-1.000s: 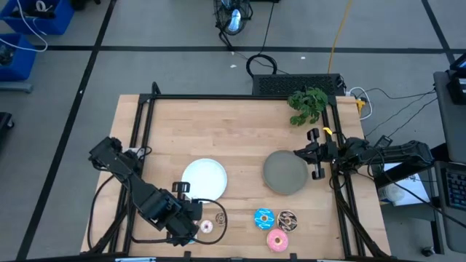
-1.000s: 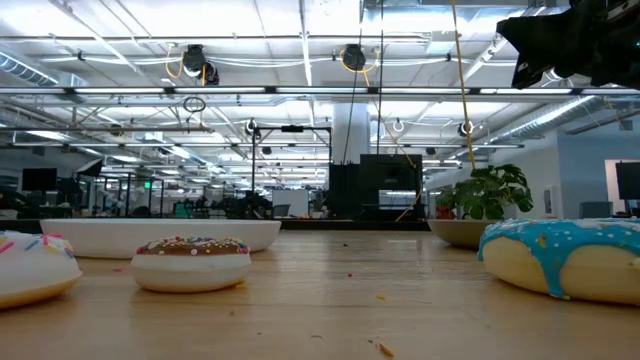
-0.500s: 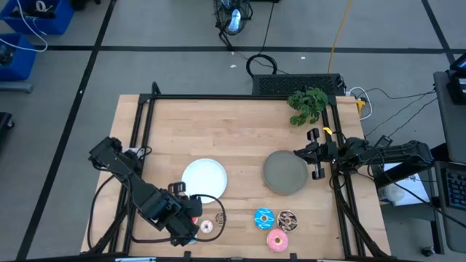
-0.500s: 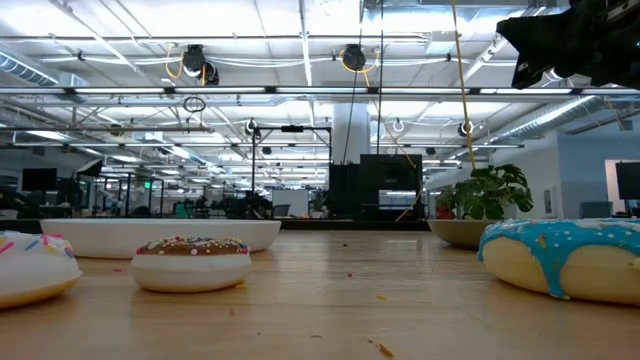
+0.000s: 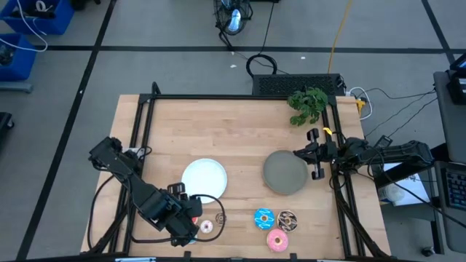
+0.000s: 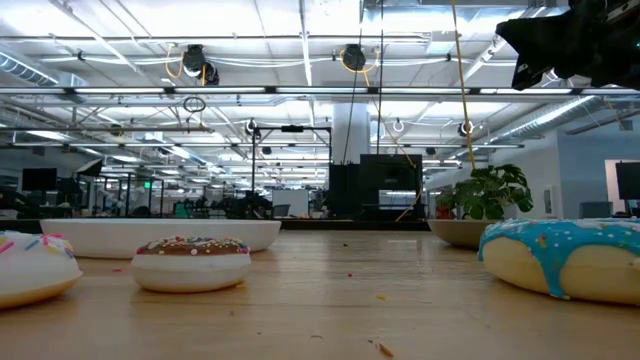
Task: Pick & Place donuts
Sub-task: Put the small orange donut on the white plate
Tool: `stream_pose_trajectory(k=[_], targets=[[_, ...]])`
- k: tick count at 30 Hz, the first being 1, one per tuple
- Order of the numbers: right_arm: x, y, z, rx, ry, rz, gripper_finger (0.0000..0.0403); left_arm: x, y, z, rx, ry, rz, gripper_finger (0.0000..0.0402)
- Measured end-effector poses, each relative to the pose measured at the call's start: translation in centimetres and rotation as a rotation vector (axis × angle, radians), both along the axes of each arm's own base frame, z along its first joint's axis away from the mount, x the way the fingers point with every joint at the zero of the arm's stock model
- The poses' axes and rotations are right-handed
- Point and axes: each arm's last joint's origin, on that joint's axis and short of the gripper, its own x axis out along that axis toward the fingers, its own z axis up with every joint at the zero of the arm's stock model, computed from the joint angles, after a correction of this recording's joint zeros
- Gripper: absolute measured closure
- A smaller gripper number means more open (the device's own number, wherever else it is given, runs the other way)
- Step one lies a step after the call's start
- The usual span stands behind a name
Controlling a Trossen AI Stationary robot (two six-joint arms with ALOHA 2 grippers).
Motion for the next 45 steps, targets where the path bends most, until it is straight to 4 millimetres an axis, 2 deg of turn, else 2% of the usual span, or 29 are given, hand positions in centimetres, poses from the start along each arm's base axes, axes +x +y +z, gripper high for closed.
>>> stream_pose_trajectory(k=[18,24,31,39,41,45], targets=[[0.1,0.0,-0.4,-0.004,0.042,-0.001,0.0403,0.5,-0.2,-0.5,0.038,-0.059,0.137,0.0153],[0.1,0.0,-0.4,-0.002,0.045,0.000,0.0403,1.2,-1.3,-2.7,0.052,0.017,0.222,0.0153],[0.1,0.0,-0.5,-0.002,0.050,0.000,0.0403,2.3,-1.1,-5.6,0.115,0.188,0.331,0.0153],[0.1,0.0,-0.5,-0.002,0.050,0.000,0.0403,2.7,-1.1,-6.3,0.110,0.220,0.362,0.0153],[0.1,0.0,-0.5,-0.002,0.053,0.000,0.0403,2.7,-1.1,-6.3,0.116,0.218,0.306,0.0153],[0.1,0.0,-0.5,-0.003,0.051,0.000,0.0403,2.0,-2.4,-6.3,0.140,0.196,0.004,0.0153]])
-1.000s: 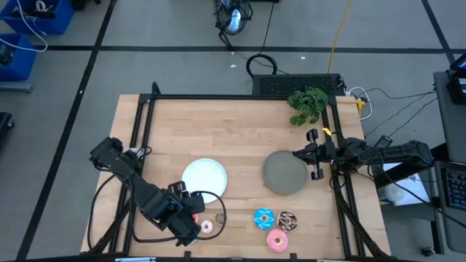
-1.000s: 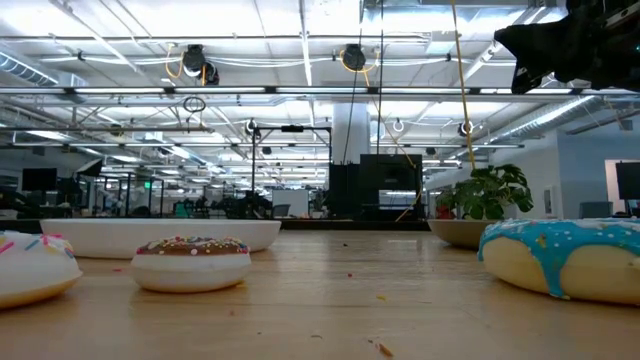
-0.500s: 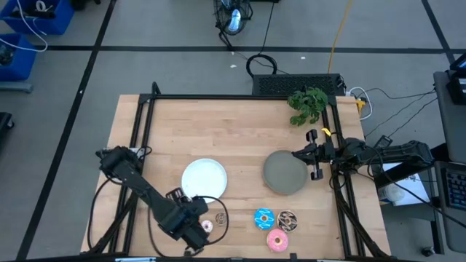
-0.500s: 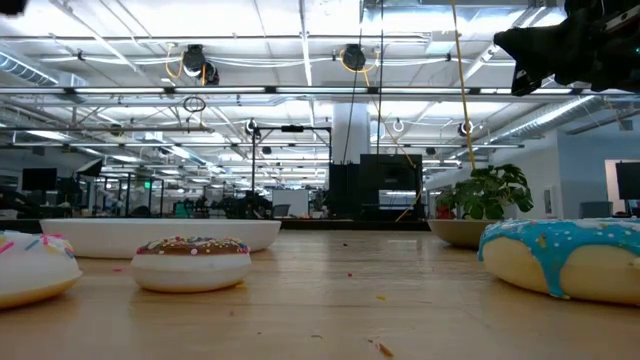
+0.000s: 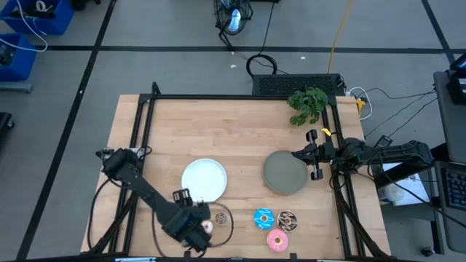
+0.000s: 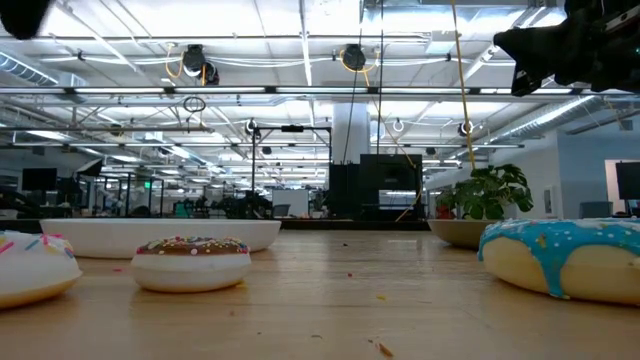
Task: Pick & Place donuts
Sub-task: Put the small orange donut on the white plate
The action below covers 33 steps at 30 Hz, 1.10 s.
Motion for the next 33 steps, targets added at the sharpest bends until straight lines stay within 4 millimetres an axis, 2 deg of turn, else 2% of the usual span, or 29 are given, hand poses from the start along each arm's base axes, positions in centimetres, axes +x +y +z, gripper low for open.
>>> stream_pose_trajectory(k=[3,6,17,21,25,33], targets=[[0.0,0.0,0.0,0.000,-0.002,-0.002,0.0403,-0.7,-1.1,0.0,-0.006,-0.011,-0.142,0.0153],[0.0,0.0,0.0,-0.001,-0.002,-0.004,0.0403,-1.0,-1.5,0.0,0.013,-0.033,-0.184,0.0153],[0.0,0.0,0.0,-0.001,-0.003,-0.004,0.0403,-0.6,-1.4,-0.3,0.022,-0.085,-0.076,0.0153],[0.0,0.0,0.0,-0.001,-0.002,-0.004,0.0403,-0.6,-1.2,-1.7,0.033,-0.064,-0.083,0.0153],[0.0,0.0,0.0,-0.001,-0.002,-0.004,0.0403,-0.2,-1.1,-4.2,-0.030,-0.054,-0.082,0.0153],[0.0,0.0,0.0,-0.001,0.000,-0.004,0.0403,-0.4,0.4,-7.5,-0.045,0.032,-0.020,0.0153]])
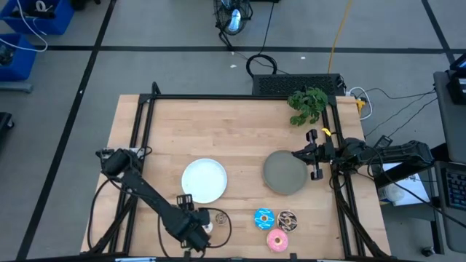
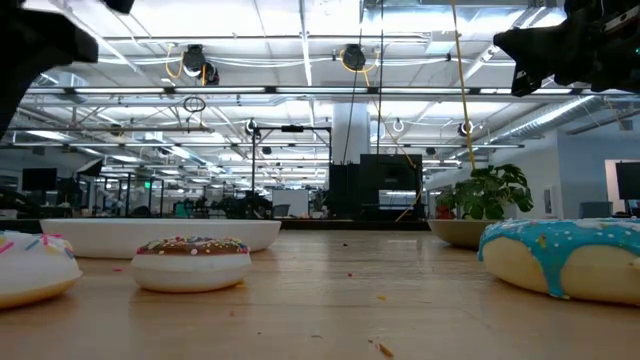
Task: Pick & Place donuts
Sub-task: Put the small orange donut on the white plate
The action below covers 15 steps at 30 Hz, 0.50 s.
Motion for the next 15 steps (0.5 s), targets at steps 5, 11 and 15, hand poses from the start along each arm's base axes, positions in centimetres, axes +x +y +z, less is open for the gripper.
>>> stream_pose_trajectory(k=[5,11,15], targets=[[0.0,0.0,0.0,0.000,0.002,0.000,0.0403,-0.2,0.2,-1.5,-0.053,-0.003,-0.028,0.0153],[0.0,0.0,0.0,0.000,0.002,0.000,0.0403,-0.4,1.3,-1.3,-0.075,-0.049,-0.026,0.0153],[0.0,0.0,0.0,-0.001,0.004,0.000,0.0403,-1.6,2.4,-1.0,-0.110,-0.107,-0.018,0.0153]])
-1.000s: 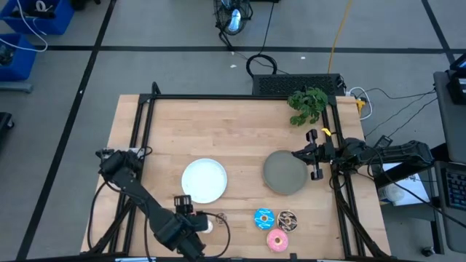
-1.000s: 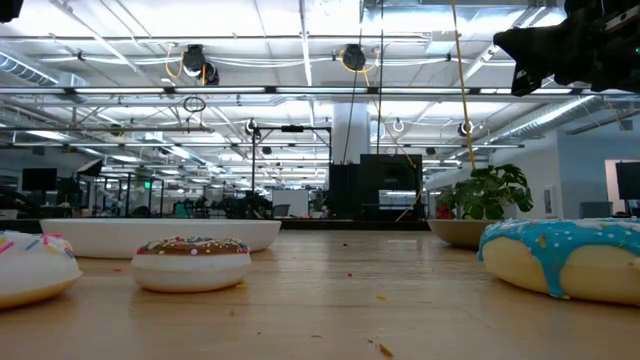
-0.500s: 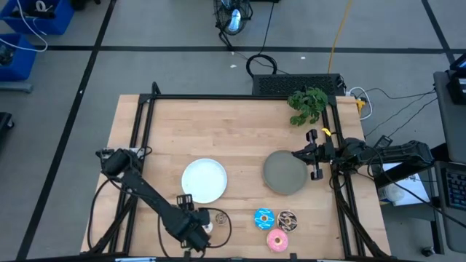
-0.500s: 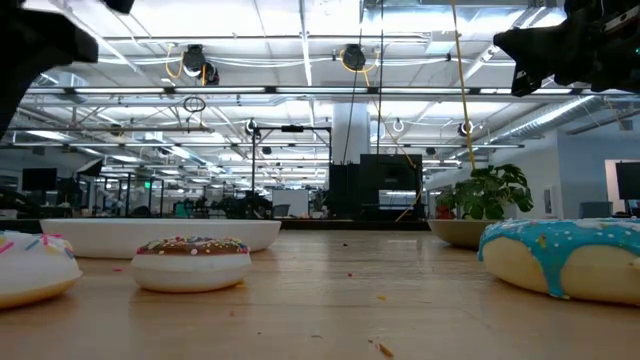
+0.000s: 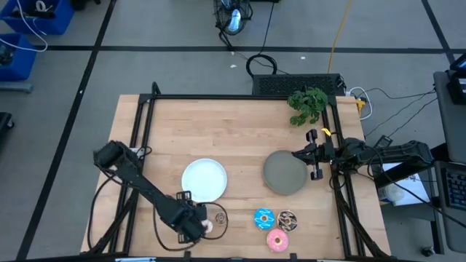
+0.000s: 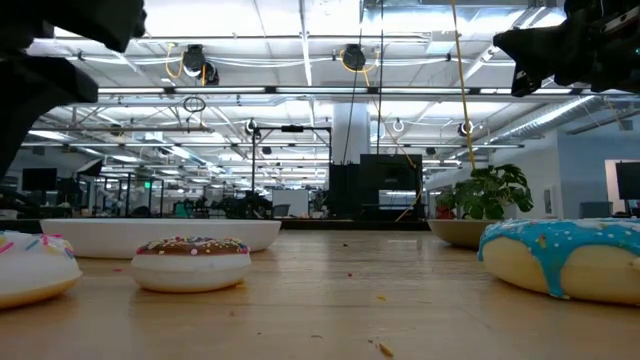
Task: Pick & Place donuts
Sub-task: Put the small orange donut on the white plate
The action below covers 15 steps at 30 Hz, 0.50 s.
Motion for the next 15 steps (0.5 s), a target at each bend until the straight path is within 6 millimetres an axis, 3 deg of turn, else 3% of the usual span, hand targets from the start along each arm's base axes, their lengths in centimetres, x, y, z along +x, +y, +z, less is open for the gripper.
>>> stream_pose_trajectory(k=[5,15], targets=[[0.0,0.0,0.0,0.000,0.000,0.000,0.0403,-1.3,1.1,0.3,-0.090,-0.117,0.054,0.0153],[0.0,0.0,0.1,0.000,-0.007,-0.001,0.0403,-1.7,1.7,-0.8,-0.088,-0.121,0.142,0.0153]])
